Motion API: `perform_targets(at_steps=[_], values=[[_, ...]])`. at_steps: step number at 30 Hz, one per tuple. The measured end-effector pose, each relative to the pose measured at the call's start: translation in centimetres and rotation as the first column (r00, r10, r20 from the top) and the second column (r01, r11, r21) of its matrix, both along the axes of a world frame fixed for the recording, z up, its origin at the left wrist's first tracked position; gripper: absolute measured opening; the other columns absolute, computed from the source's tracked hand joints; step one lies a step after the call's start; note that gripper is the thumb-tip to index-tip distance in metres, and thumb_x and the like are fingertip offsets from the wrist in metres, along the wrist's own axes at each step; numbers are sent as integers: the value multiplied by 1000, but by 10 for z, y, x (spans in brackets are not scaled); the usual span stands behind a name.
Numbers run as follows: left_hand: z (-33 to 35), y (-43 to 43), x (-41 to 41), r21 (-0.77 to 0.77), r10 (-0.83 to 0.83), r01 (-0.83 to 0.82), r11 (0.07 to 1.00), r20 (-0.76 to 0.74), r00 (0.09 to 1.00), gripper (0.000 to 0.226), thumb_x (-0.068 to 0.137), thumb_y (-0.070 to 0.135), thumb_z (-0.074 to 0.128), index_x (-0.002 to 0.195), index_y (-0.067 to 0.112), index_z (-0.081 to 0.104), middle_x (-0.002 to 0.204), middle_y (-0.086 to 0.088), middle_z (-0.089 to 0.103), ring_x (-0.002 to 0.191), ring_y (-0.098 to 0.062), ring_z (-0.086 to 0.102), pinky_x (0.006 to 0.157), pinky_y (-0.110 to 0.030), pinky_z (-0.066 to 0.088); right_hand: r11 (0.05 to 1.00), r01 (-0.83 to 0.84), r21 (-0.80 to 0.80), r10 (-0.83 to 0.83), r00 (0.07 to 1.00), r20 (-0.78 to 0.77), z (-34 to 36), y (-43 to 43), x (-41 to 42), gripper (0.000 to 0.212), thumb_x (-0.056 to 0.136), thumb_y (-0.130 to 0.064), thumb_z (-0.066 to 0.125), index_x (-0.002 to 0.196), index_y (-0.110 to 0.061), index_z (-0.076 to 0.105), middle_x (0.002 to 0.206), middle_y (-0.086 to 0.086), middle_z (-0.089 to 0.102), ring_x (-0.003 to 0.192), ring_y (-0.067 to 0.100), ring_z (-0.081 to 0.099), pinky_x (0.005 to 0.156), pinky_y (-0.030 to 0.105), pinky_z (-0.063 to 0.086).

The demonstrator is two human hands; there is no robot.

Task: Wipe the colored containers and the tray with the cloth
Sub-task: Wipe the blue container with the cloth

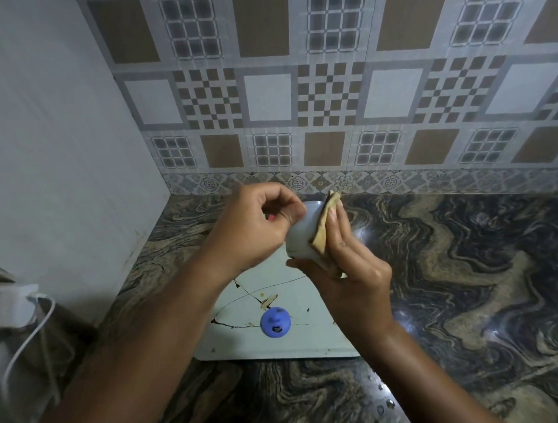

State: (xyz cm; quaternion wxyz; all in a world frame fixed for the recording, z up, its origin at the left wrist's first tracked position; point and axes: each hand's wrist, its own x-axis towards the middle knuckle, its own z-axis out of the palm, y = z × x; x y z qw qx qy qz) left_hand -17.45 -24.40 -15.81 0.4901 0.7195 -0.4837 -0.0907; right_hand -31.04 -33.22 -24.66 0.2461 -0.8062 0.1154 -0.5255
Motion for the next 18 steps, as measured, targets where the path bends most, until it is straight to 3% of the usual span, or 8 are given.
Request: perform_targets(at_steps=[2,5,8,10,12,14,16,18], values=[[-1,1,-4,-55,8,-10,998,-36,999,4,88,25,72,86,29,73,84,7,74,83,-9,70,76,-22,56,996,-35,82,32,999,27,-1,0,-1,76,79,-33,83,139,3,52,141,23,55,132,22,57,93,35,59],[-4,0,-1,-62,-30,9,998,-359,933,32,84,37,66,106,15,74,103,-8,76,99,-30,71,80,-39,62,896,-161,413,105,982,155,1,4,-2,79,78,-35,84,140,2,52,124,24,68,104,14,69,84,41,60],[-7,-2,1,-79,-62,26,997,-506,861,26,78,28,67,96,10,73,98,-9,74,92,-20,72,72,-34,62,818,-187,545,102,978,181,-1,4,-3,71,76,-22,84,138,0,57,91,9,75,74,13,64,71,43,61],[-8,-3,0,-86,-61,21,996,-501,863,12,78,23,68,85,13,72,84,-3,71,81,-10,69,66,-28,59,862,-167,479,113,984,139,-1,4,-5,74,77,-27,84,140,-5,55,92,2,72,79,17,65,75,44,59],[-10,-5,-2,-71,-37,10,997,-382,923,4,85,17,70,82,16,71,78,-1,69,75,-10,67,64,-29,59,972,-72,223,67,997,29,-5,0,-5,75,78,-24,86,140,-1,52,129,17,66,117,25,67,93,41,58],[-11,-7,-5,-50,11,-21,999,-192,981,6,89,16,71,84,17,72,78,1,70,74,-11,67,67,-38,61,999,4,34,-3,1000,-18,-6,-2,-5,73,77,-21,86,137,6,53,141,24,54,133,30,55,103,31,52],[-11,-9,-8,-65,28,-38,997,-161,987,7,90,21,70,90,16,74,83,2,74,80,-11,70,75,-39,62,995,-6,101,3,1000,29,-5,-1,-5,72,80,-27,83,138,1,51,139,26,55,129,26,59,102,30,53],[-11,-9,-6,-61,-7,-13,998,-310,951,18,94,24,63,102,12,75,95,-6,76,92,-19,73,78,-38,62,924,-115,365,70,988,136,-2,2,-5,74,79,-28,84,141,-3,52,129,27,64,106,18,68,89,35,59]])
